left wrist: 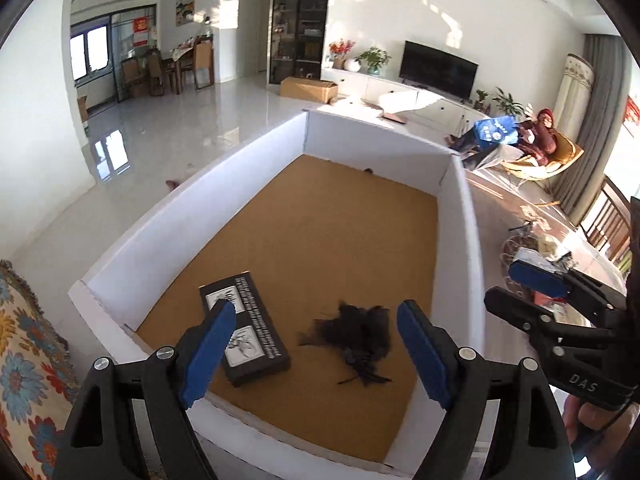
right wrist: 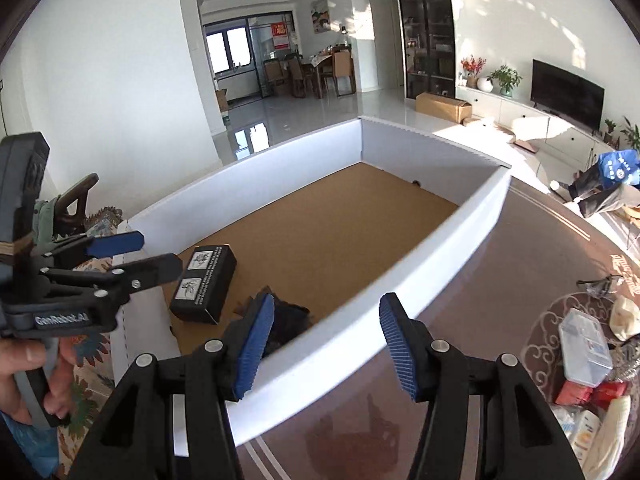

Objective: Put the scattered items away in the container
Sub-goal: 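Return both tools to the table toward the remaining items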

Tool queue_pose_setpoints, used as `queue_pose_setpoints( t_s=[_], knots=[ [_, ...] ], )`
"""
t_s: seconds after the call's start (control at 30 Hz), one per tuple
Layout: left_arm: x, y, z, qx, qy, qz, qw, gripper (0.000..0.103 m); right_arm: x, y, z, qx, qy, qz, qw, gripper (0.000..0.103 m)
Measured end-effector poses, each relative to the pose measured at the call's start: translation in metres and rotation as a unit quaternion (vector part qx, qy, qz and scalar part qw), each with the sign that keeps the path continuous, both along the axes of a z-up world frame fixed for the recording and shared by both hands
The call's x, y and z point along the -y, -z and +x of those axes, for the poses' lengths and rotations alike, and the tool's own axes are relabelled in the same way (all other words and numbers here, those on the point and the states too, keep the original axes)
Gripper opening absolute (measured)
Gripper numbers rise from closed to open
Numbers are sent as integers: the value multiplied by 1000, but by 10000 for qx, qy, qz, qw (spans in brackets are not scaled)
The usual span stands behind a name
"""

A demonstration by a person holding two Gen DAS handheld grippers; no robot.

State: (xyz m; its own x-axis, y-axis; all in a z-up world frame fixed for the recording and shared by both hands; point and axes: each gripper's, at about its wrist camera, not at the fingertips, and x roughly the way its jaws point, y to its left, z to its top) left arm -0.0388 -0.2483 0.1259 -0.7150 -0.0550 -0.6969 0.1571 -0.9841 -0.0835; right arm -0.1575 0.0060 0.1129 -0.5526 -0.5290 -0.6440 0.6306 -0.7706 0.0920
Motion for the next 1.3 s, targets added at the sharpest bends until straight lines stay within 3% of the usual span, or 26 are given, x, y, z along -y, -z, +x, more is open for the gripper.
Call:
queue_pose_setpoints(
  t_s=[0.13, 0.2, 0.27, 0.37, 0.5, 0.6, 0.77, 0.83, 1.13, 1.3],
  knots=[
    [-93, -18, 23, -211, 1073, 124, 9939, 84, -102, 12, 39, -377, 727, 273, 9963, 56],
    [-144, -10, 31, -172, 1592, 259, 9868, 93, -159, 26, 60, -352, 1177, 495, 9912, 56],
    [-192, 13, 33, 0, 1944, 407, 9801, 96, -217, 44, 83, -243, 1670, 785, 9825, 56],
    [-251, 64, 23, 608, 2297, 542, 9699, 96, -298, 70, 108, 266, 2400, 1097, 9642, 57],
    [-290, 108, 23, 968, 2449, 220, 9644, 96, -361, 82, 124, 590, 2909, 1007, 9496, 57],
    [-286, 119, 29, 1009, 2432, 21, 9647, 96, -368, 86, 129, 596, 2887, 1007, 9502, 57],
    [-276, 123, 27, 898, 2216, -343, 9704, 96, -341, 92, 116, 630, 2654, 1061, 9562, 57],
    [-279, 125, 21, 937, 2146, -477, 9710, 103, -331, 95, 106, 644, 2560, 1050, 9588, 57],
    [-278, 125, 24, 1002, 2099, -485, 9714, 103, -315, 104, 76, 787, 2468, 880, 9618, 76],
    [-279, 126, 23, 983, 2048, -486, 9726, 103, -314, 104, 76, 788, 2460, 876, 9621, 76]
  ],
)
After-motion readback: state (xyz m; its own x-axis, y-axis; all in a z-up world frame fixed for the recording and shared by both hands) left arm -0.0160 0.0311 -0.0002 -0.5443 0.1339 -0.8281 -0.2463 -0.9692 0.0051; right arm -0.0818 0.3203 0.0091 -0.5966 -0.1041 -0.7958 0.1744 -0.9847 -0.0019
